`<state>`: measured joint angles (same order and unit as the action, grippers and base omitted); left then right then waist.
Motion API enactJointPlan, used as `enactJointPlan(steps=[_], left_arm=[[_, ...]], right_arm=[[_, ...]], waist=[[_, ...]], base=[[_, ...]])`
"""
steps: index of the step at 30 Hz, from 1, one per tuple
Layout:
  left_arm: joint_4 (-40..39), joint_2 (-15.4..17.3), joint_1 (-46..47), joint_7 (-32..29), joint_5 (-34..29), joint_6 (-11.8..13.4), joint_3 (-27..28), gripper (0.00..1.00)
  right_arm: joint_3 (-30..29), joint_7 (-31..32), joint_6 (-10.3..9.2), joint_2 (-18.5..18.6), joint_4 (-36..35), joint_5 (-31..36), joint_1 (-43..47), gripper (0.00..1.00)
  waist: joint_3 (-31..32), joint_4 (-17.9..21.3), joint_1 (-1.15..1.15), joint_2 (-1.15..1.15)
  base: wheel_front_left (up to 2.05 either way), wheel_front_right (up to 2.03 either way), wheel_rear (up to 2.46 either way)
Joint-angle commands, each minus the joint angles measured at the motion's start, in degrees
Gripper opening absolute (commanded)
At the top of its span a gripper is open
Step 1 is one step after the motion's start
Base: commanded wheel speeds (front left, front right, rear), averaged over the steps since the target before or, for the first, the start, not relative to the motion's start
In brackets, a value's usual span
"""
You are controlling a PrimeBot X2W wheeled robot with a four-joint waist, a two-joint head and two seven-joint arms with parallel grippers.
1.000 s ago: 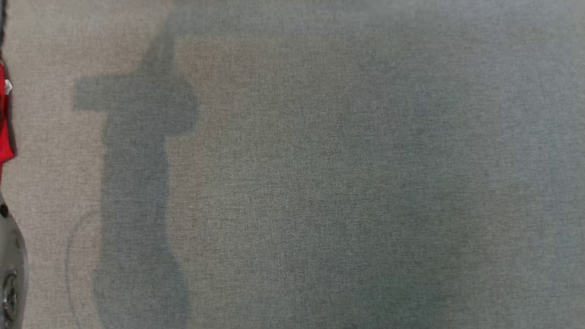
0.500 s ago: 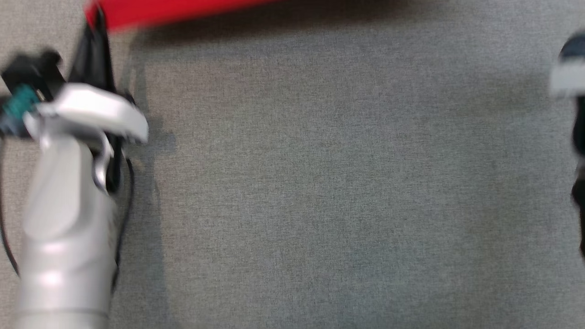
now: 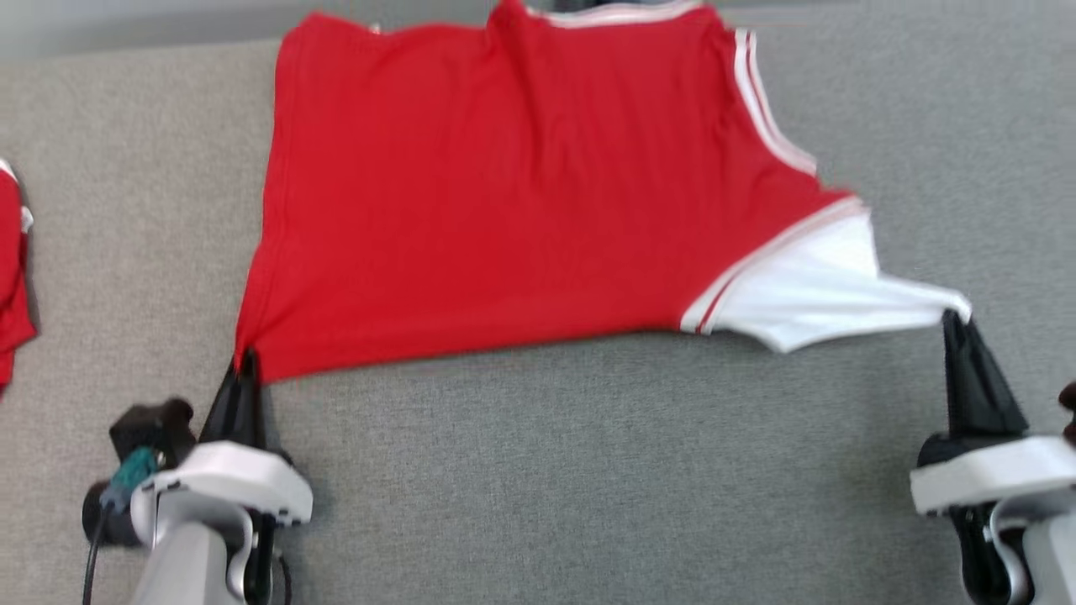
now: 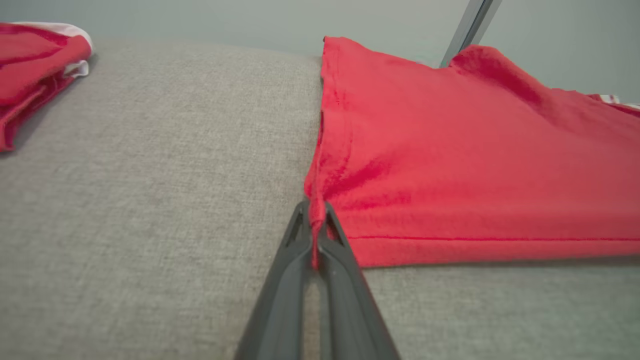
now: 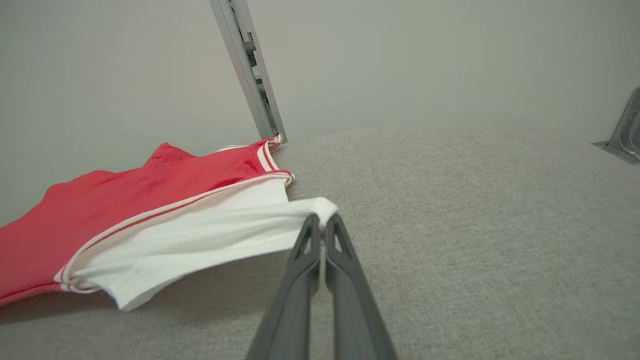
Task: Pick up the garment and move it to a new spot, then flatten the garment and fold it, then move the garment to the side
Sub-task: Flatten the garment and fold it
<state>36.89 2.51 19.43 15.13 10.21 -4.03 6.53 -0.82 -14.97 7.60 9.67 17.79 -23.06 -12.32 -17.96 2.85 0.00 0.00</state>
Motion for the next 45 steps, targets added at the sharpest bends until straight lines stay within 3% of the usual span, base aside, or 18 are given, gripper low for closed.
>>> enactJointPlan(steps=[1,6,15,26,34,40,45], left_arm=[[-0.35,0.88,-2.51,0.01,0.79,0.9,1.34,0.0],[-0.78,0.91,-7.23,0.02,4.18,1.12,1.2,0.0],[-0.7,0.73,-18.4,0.02,6.49,2.06,-0.61,0.0],[-3.21,0.69,-26.19,0.02,7.35,2.16,-1.82,0.0],[-9.22,0.55,-20.99,0.01,6.32,0.05,-3.52,0.0],[-7.35,0.54,-11.91,0.01,4.31,-1.05,-5.94,0.0],[-3.11,0.55,-4.92,0.02,3.78,-0.18,-7.28,0.0]], right_arm=[[-0.88,-0.31,-0.19,0.43,0.74,-0.98,1.89,0.0],[-0.09,-0.32,-0.26,-0.55,1.74,-2.4,5.94,0.0],[7.73,-0.31,-0.23,0.86,5.31,-4.22,15.57,0.0],[8.78,-0.32,-0.19,1.0,3.18,-5.27,22.55,0.0],[6.97,-0.3,-0.12,0.72,-1.85,-4.66,13.87,0.0],[7.13,-0.3,-0.12,0.74,4.36,-2.48,2.77,0.0],[7.65,-0.29,-0.12,0.53,10.42,-0.08,-4.8,0.0]], waist=[[4.31,1.03,0.0,0.0],[8.39,1.5,0.0,0.0],[16.58,1.39,0.0,0.0],[19.0,-0.05,0.0,0.0],[16.44,-1.47,0.0,0.0],[12.63,-2.6,0.0,0.0],[9.45,-3.38,0.0,0.0]], base=[[0.0,0.0,0.0],[0.0,0.0,0.0],[0.0,0.0,0.0],[0.0,0.0,0.0],[0.0,0.0,0.0],[0.0,0.0,0.0],[0.0,0.0,0.0]])
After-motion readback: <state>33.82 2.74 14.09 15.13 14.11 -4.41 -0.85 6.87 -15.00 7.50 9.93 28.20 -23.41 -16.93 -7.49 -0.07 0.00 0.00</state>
